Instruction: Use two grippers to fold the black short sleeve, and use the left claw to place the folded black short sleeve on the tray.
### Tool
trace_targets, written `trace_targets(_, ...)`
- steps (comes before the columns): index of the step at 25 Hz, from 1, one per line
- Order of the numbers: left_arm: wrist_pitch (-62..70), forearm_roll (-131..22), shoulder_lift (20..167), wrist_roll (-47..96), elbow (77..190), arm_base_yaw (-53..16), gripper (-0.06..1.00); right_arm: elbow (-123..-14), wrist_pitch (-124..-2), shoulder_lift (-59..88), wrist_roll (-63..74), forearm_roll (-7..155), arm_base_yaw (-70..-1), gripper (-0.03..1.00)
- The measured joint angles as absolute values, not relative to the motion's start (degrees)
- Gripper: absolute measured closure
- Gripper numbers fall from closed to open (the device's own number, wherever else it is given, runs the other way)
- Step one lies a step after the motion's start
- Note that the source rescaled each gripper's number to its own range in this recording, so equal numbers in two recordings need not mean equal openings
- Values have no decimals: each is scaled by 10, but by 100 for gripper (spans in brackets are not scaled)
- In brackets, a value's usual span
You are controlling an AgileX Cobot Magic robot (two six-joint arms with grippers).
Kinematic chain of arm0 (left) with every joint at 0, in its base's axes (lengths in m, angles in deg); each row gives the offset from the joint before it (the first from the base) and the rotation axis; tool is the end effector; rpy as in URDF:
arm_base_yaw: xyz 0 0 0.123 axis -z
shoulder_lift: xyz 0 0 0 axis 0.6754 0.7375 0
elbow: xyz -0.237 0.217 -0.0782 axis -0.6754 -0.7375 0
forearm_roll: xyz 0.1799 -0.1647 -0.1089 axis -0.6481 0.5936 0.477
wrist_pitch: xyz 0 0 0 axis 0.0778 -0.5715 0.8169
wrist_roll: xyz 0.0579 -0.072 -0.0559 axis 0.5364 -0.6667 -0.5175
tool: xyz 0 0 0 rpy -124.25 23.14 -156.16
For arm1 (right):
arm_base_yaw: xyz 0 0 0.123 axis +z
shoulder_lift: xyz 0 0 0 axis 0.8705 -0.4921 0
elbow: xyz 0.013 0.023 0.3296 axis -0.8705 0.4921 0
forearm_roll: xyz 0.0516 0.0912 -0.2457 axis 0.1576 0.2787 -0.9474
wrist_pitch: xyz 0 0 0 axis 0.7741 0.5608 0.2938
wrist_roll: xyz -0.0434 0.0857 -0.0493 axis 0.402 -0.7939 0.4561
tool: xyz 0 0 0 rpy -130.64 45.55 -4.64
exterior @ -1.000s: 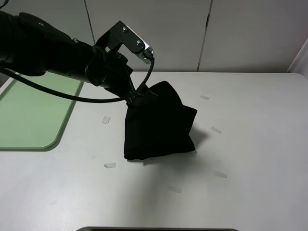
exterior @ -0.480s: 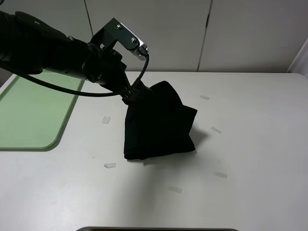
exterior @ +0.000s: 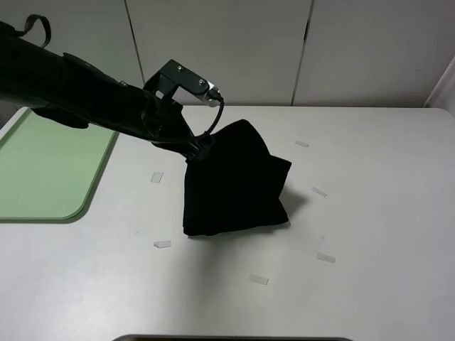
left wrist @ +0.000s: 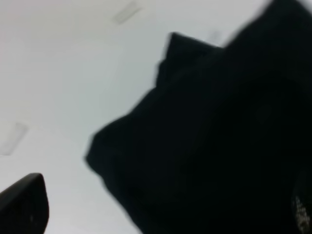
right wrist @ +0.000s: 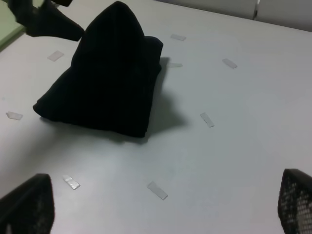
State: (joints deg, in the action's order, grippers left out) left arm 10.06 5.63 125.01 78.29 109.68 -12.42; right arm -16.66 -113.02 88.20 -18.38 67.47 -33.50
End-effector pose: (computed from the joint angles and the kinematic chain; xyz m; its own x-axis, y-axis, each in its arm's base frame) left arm 0.3527 -0.1998 0.1876 -0.4559 0.5499 -0.6998 0.6109 0.7652 0.2034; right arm -0.0191 -0.0081 0.2773 -0.3973 -0.1738 -0.9011 -0.4552 0.8899 0.0290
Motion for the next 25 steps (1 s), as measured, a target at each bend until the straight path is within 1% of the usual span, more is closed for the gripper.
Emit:
trace_targets(10,113,57,1335,785,1199,-121,-5,-167,-1130,882,-184,675,-335,-3)
trace_targets(19,117,57,1449,763,1309,-88,-5,-167,-1130,882,-184,675,-335,-3)
trace_targets(25,124,58,1486,758,1342,-71,-5,-167,-1130,882,-184,675,-335,-3)
